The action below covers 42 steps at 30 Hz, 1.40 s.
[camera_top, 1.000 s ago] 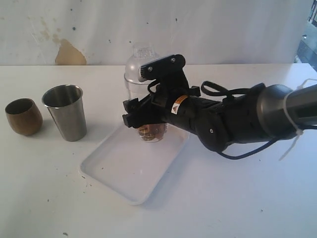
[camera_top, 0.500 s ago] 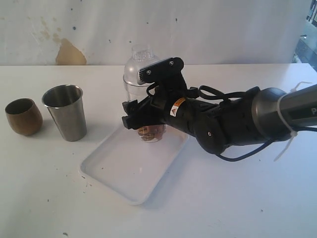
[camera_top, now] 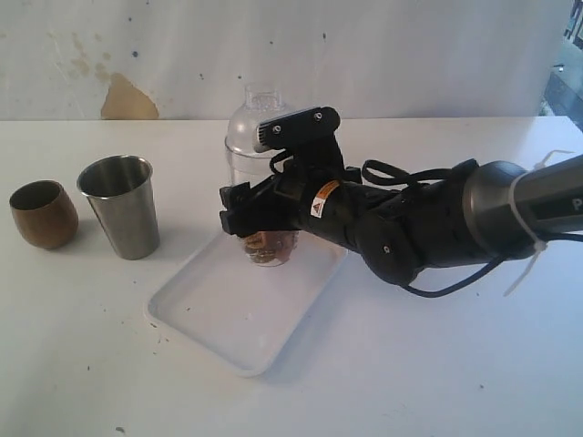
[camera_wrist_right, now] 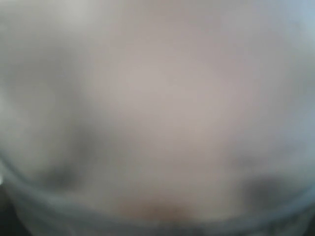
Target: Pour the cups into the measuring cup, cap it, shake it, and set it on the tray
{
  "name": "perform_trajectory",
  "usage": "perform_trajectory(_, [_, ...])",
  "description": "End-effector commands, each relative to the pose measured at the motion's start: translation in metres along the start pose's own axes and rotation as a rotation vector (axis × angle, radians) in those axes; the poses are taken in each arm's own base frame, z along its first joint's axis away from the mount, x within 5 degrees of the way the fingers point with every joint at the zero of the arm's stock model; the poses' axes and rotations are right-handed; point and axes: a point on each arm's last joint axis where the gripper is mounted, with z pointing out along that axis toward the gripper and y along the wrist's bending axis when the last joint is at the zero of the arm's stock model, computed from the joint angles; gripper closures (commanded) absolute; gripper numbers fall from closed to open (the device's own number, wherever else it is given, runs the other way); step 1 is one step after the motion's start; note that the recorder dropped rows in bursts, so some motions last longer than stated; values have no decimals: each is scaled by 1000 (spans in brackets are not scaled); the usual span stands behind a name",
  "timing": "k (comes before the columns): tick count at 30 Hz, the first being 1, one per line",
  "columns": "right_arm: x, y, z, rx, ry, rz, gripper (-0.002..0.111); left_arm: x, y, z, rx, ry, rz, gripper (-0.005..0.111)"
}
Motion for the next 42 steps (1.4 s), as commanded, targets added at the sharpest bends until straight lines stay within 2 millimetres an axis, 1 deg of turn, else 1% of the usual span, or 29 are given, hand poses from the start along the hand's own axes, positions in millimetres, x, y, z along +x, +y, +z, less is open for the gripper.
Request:
perform_trajectory(1, [-7, 3, -1, -19, -60, -6, 28, 1, 0, 0, 1, 2, 5, 107])
perform_trajectory(4, [-7, 3, -1, -19, -65, -7, 28, 1, 0, 0, 1, 2, 5, 107])
perform_trajectory(6, [-7, 3, -1, -19, -67, -9, 25, 1, 0, 0, 1, 2, 5, 107])
perform_trajectory(7, [-8, 3, -1, -20, -74, -7, 16, 1, 0, 0, 1, 2, 5, 107])
perform_trajectory(8, [-8, 3, -1, -20, -76, -7, 11, 1, 0, 0, 1, 2, 5, 107])
perform_trajectory(9, [-8, 3, -1, -21, -76, 4, 3, 1, 0, 0, 1, 2, 5, 107])
perform_trajectory(16, [-9, 3, -2, -20, -68, 3, 3, 1, 0, 0, 1, 2, 5, 107])
perform_trajectory(19, [-23, 4, -12, -22, -87, 4, 3, 1, 0, 0, 1, 2, 5, 107])
perform_trajectory(22, [-46, 7, -33, -28, -118, 3, 3, 1, 0, 0, 1, 2, 5, 107])
perform_trajectory(23, [-51, 8, -37, -28, -121, 3, 4, 1, 0, 0, 1, 2, 5, 107])
perform_trajectory(24, [-56, 8, -43, -28, -122, 3, 7, 1, 0, 0, 1, 2, 5, 107])
perform_trajectory(26, [-65, 9, -55, -28, -118, 3, 14, 1, 0, 0, 1, 2, 5, 107])
perform_trajectory(28, [-75, 10, -68, -27, -113, 3, 31, 1, 0, 0, 1, 2, 5, 107])
perform_trajectory(29, [-78, 10, -74, -26, -104, 3, 40, 1, 0, 0, 1, 2, 5, 107])
perform_trajectory(30, [-83, 11, -83, -25, -98, 3, 55, 1, 0, 0, 1, 2, 5, 107])
perform_trajectory(31, [-85, 11, -89, -23, -79, 3, 65, 1, 0, 0, 1, 2, 5, 107])
perform_trajectory(32, [-88, 11, -96, -22, -64, 3, 78, 1, 0, 0, 1, 2, 5, 107])
perform_trajectory(33, [-91, 11, -106, -19, -42, -5, 89, 1, 0, 0, 1, 2, 5, 107])
perform_trajectory(34, [-94, 11, -114, -17, -27, -14, 100, 1, 0, 0, 1, 2, 5, 107])
perform_trajectory(35, [-98, 12, -123, -17, -18, -21, 107, 1, 0, 0, 1, 2, 5, 107])
perform_trajectory(39, [-103, 12, -161, -14, 9, -22, 108, 1, 0, 0, 1, 2, 5, 107])
perform_trajectory(42, [-98, 11, -191, -19, -32, -9, 108, 1, 0, 0, 1, 2, 5, 107])
